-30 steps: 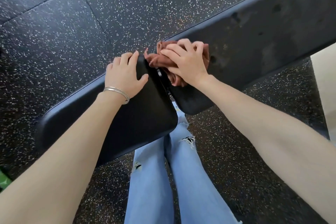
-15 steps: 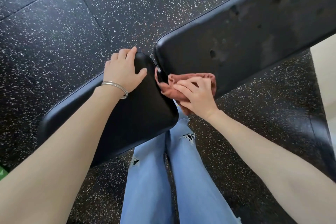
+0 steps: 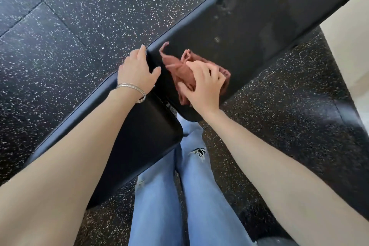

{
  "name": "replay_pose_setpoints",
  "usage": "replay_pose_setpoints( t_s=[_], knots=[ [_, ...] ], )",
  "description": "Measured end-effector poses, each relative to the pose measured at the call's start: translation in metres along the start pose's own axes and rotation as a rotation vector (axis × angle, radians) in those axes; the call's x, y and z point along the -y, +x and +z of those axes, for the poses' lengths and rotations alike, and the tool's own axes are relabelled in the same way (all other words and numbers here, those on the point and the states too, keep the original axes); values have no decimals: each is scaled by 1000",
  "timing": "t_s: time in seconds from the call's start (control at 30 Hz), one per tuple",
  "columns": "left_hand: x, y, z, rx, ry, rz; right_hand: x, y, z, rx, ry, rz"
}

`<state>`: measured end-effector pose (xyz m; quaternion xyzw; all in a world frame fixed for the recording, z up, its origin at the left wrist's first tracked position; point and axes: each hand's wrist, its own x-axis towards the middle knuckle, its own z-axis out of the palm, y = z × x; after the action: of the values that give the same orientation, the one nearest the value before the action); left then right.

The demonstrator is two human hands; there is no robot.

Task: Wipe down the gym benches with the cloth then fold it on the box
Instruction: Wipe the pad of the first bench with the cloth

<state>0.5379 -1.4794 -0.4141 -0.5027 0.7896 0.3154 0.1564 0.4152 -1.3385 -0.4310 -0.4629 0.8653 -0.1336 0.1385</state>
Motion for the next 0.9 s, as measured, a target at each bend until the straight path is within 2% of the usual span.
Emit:
replay_pose_setpoints(
  t_s=[0.1, 0.17, 0.2, 0.27, 0.4, 0.47, 0.53, 0.63, 0.7, 0.77, 0.9],
  knots=[
    [-9, 6, 6, -11, -12, 28, -20, -46, -2, 42, -79, -260],
    [-12, 7, 7, -7, 19, 42, -47, -52, -13, 97, -93, -312],
    [-13, 7, 8, -1, 37, 53, -60, -49, -20, 105, -92, -247],
    [-14, 8, 7, 7, 61, 73, -85, -28, -33, 59, -74, 3],
    [-17, 13, 5, 24, 84, 95, -111, 51, -52, -169, 43, 529],
    [-20, 14, 4, 33, 75, 86, -94, 79, -49, -216, 68, 620],
    [-23, 14, 2, 44, 68, 73, -62, 78, -36, -189, 38, 494],
    [-22, 13, -2, 63, 78, 86, -21, 35, -19, -32, -43, 97],
    [-20, 13, -5, 76, 81, 105, -26, 12, -19, 30, -121, -114],
    [-18, 13, -7, 95, 81, 113, -47, 9, -27, 37, -159, -121],
    [-17, 15, -9, 113, 88, 105, -72, 57, -42, 82, -121, 39]
  ],
)
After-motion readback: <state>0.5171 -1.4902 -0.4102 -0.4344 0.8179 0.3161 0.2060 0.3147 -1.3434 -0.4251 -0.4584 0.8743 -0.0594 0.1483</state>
